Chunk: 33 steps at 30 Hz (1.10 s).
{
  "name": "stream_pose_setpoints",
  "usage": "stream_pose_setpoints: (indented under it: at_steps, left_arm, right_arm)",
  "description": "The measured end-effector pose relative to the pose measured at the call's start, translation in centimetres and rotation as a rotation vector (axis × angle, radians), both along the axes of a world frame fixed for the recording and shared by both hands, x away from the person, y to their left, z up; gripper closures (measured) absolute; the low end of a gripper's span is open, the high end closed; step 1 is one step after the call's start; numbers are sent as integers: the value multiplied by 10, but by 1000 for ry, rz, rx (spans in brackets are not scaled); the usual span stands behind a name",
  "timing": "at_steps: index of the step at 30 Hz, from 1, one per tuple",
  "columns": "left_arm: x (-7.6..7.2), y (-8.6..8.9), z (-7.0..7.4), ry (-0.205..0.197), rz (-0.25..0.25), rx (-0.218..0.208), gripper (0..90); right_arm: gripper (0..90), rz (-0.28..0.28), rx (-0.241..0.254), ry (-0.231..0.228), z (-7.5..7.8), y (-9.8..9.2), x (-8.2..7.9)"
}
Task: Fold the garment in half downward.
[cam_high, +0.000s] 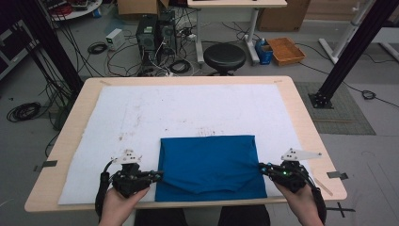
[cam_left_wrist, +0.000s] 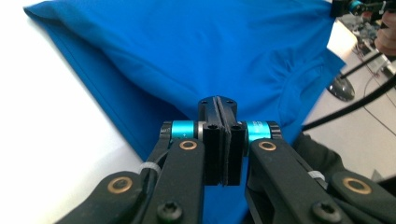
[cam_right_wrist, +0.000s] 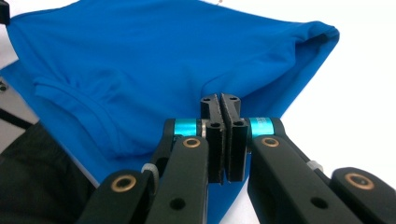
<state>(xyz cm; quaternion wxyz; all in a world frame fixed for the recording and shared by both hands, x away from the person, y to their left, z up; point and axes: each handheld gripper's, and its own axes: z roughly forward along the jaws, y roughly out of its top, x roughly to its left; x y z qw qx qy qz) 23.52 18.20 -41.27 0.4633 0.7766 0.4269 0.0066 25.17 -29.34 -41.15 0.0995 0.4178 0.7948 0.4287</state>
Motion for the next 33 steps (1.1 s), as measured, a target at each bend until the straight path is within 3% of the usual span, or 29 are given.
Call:
stream_pose_setpoints:
  at_steps: [6, 13, 15, 17, 20, 23, 25, 29, 33]
  left_arm:
    - [-12, 2, -8, 21, -11, 20, 889]
    - [-13, 3, -18, 18, -12, 51, 883]
    - [-11, 3, -19, 14, -2, 56, 725]
    - [-8, 2, -18, -3, -22, 52, 653]
    - [0, 1, -16, -46, -36, 60, 543]
    - [12, 0, -12, -105, -11, 84, 479]
    - [22, 0, -10, -132, 4, 76, 433]
    - [43, 0, -8, -187, 11, 60, 381]
    - [66, 0, -8, -207, 57, 88, 381]
  right_arm:
    - [894, 10, -6, 7, -6, -1, -17]
    - [883, 19, -45, 6, -11, -1, -24]
    - [795, 12, -48, 0, -13, -1, -22]
    - [717, -5, -53, -18, -12, -2, -19]
    - [632, -44, -61, -49, -8, -4, -9]
    - [583, -75, -64, -70, -3, -4, 5]
    - [532, -93, -67, -81, -1, -3, 17]
    - [455, -103, -59, -111, 1, 2, 41]
    - [380, -96, -50, -131, 1, 6, 65]
